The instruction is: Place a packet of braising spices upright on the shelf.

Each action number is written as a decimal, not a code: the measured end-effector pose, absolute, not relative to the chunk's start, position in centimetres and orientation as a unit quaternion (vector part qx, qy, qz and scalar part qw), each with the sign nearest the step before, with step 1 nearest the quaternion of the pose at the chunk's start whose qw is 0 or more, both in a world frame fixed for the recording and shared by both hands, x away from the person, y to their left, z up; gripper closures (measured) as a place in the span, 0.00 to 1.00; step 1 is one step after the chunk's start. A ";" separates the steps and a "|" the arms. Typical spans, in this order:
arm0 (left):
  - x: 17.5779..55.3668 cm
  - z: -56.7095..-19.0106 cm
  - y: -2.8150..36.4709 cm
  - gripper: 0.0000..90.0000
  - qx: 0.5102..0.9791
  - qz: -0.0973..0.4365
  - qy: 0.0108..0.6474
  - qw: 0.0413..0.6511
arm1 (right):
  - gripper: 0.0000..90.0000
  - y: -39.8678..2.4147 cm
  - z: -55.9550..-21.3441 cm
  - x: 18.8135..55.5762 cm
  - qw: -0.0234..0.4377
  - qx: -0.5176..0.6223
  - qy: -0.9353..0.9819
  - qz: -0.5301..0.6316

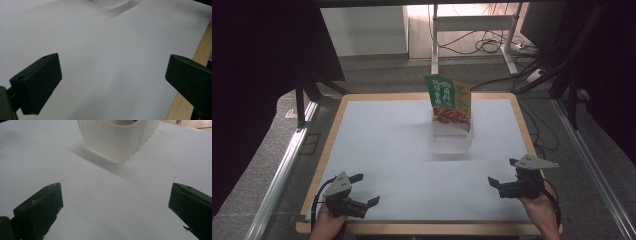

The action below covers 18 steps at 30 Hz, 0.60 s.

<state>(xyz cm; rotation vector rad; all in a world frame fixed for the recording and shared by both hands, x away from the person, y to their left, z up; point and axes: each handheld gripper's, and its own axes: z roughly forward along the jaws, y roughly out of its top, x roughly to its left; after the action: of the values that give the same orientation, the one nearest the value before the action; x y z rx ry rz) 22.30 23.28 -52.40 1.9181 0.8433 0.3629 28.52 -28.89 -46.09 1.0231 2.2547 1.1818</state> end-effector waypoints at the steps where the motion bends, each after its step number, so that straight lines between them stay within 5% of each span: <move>1: 22.3 -52.4 23.3 0.01 0.789 0.149 0.346 0.486 | 0.00 -29.0 -46.2 28.4 0.198 0.367 0.806 0.421; 18: 22.3 -52.4 23.2 0.01 0.790 0.149 0.346 0.484 | 0.00 -30.5 -48.7 27.3 0.190 0.384 0.819 0.382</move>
<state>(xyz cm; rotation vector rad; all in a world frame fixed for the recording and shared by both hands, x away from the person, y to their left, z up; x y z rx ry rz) 22.30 23.23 -52.40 1.9244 0.8422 0.3632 27.27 -30.48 -48.70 1.0798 2.3004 1.0733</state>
